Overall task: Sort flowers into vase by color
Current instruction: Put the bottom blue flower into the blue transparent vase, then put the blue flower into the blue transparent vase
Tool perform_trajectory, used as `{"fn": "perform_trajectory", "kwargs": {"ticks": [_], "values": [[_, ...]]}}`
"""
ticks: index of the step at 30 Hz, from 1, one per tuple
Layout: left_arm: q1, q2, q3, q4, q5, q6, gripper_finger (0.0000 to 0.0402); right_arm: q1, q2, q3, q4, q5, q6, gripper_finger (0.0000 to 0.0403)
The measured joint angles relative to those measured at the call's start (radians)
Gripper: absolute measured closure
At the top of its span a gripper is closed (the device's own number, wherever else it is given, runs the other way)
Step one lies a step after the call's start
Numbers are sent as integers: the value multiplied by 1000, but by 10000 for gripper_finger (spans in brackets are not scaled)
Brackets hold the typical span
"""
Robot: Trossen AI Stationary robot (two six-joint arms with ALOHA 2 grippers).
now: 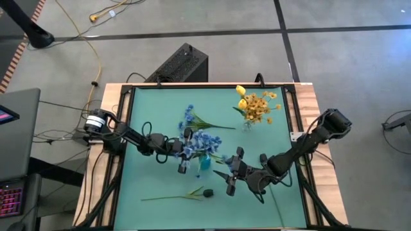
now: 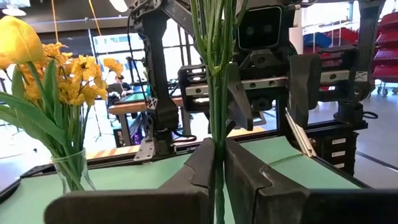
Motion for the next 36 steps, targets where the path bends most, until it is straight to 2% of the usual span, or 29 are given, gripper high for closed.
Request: {"fn": "perform_trajectory", "kwargs": {"ticks": [12, 17, 21, 25, 29, 32, 36], "values": [[0, 0, 0, -82, -15, 3, 324, 0, 0, 0, 0, 0, 10, 198], [2, -27, 0, -208, -15, 14, 289, 1, 0, 0, 0, -8, 20, 198], [15, -112, 0, -417, -2, 1, 270, 1, 0, 0, 0, -38, 27, 198], [32, -245, 9, -684, 37, 11, 256, 1, 0, 0, 0, -49, 28, 198], [44, -379, 24, -934, 34, 56, 253, 1, 0, 0, -7, -50, 27, 198], [46, -457, 23, -1012, 34, 70, 252, 0, 0, 0, -17, -50, 25, 198], [45, -502, 23, -1022, 36, 66, 252, 0, 0, 0, -17, -50, 17, 198]]}}
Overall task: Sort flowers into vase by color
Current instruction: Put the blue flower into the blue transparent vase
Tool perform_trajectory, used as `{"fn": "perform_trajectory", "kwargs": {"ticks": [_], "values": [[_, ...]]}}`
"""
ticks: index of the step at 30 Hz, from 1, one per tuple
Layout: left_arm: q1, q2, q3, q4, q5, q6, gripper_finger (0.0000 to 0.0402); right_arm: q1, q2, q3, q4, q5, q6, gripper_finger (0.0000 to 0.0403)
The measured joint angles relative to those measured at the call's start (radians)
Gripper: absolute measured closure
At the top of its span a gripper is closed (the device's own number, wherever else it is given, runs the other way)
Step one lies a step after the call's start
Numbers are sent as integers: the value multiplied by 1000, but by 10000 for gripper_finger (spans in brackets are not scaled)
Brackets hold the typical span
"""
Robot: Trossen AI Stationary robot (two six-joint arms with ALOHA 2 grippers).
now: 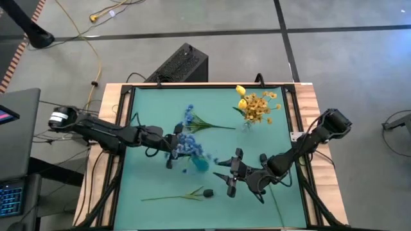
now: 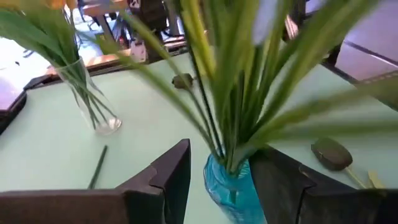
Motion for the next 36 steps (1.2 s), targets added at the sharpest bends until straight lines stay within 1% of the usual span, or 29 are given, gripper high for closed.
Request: {"fn": "perform_trajectory", "kwargs": {"ticks": [2, 6, 9, 12, 17, 21, 24, 29, 33, 36], "values": [[0, 4, 0, -6, 0, -5, 252, 0, 0, 0, 0, 0, 0, 198], [0, 61, 0, 8, 3, -34, 252, 0, 0, 0, 1, 0, 1, 198], [0, 92, 0, 47, 39, -35, 252, 0, 0, 0, 1, 0, 8, 198], [0, 95, 0, 49, 47, -29, 252, 0, 0, 0, 2, 0, 8, 198], [1, 88, 0, 28, 16, -10, 252, 0, 0, 0, 2, 0, 9, 198], [2, 88, 0, -24, -9, 0, 252, 0, 0, 0, 2, 0, 19, 198], [9, 86, 0, -83, -46, -6, 252, 1, 0, 0, 2, 0, 27, 198], [30, 60, 0, -184, -79, -6, 252, 1, 0, 0, 2, 0, 29, 198], [75, 24, 0, -261, -120, 19, 252, 1, 0, 0, 4, 0, 38, 198], [127, 6, 0, -281, -124, 29, 252, 1, 0, 0, 2, 0, 52, 198]]}}
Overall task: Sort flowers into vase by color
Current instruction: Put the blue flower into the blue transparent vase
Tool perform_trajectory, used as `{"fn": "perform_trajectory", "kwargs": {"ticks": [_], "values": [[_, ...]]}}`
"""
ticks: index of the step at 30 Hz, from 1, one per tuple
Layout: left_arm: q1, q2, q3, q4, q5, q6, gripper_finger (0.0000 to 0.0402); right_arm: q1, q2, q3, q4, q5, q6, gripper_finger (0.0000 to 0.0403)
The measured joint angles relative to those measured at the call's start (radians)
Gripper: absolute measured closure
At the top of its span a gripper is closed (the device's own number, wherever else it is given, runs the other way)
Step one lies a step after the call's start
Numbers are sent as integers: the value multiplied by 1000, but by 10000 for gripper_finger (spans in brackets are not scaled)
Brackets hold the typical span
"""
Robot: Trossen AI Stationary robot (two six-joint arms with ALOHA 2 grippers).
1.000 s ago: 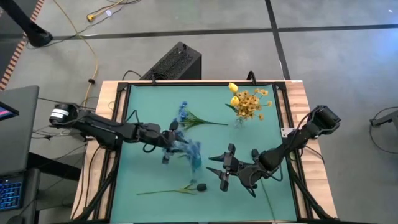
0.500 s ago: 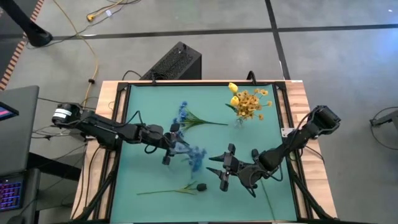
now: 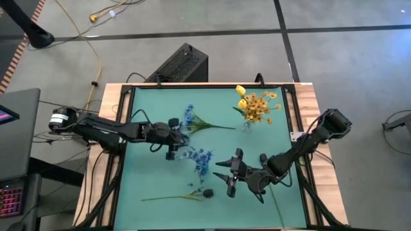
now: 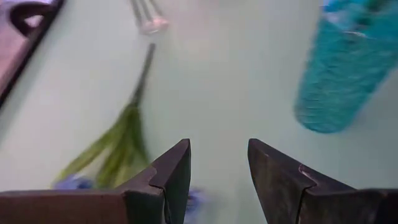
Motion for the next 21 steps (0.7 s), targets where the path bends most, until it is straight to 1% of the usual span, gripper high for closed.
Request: {"fn": "perform_trajectory", "kwargs": {"ticks": [3, 6, 10, 12, 14, 17, 19, 21], "values": [[70, 6, 15, 4, 2, 31, 252, 0, 2, 0, -10, 0, -4, 198], [149, 36, 63, -9, 13, 34, 252, -4, 2, 0, -7, 0, -15, 198], [228, 74, 157, -70, 107, 66, 251, -8, 3, 0, -8, 0, -15, 198], [254, 104, 210, -93, 130, 92, 247, -6, 3, 0, -9, 0, -16, 198], [277, 145, 272, -132, 143, 126, 236, 0, 3, 0, -11, -1, -16, 198], [315, 237, 385, -246, 221, 164, 211, 3, 3, 0, -19, -2, -18, 198], [331, 314, 455, -281, 258, 177, 190, 6, 3, 0, -34, -2, -18, 198], [339, 387, 519, -296, 264, 209, 171, 8, 3, -4, -32, -2, -18, 198]]}}
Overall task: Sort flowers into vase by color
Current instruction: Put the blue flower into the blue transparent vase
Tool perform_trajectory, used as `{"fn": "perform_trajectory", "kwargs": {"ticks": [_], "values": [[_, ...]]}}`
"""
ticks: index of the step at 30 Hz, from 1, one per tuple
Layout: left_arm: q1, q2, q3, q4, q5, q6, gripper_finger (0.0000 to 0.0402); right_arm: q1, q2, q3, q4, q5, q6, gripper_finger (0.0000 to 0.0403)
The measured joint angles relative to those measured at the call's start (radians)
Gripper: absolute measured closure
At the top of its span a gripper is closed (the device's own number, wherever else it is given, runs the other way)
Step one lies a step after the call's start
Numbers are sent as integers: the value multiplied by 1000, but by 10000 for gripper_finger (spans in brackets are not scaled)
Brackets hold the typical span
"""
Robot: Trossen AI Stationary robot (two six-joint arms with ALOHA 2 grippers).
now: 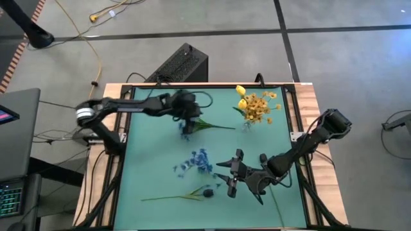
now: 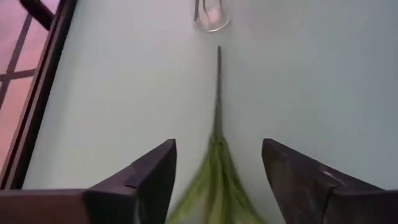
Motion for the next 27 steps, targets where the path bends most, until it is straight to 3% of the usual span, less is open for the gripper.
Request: {"fn": "perform_trajectory", "kwargs": {"ticks": [4, 14, 19, 27], "values": [[-7, 127, 99, -1, -14, 64, 146, 9, 0, -9, -7, 0, 0, 198], [-37, 334, 212, 18, -5, 82, 143, 28, 0, -10, -138, 1, -7, 198], [-36, 393, 240, 21, -36, 50, 142, 24, 0, -10, -163, 1, -14, 198], [-31, 421, 260, -104, -43, 11, 143, 6, 0, -10, -180, 8, -61, 198]]}}
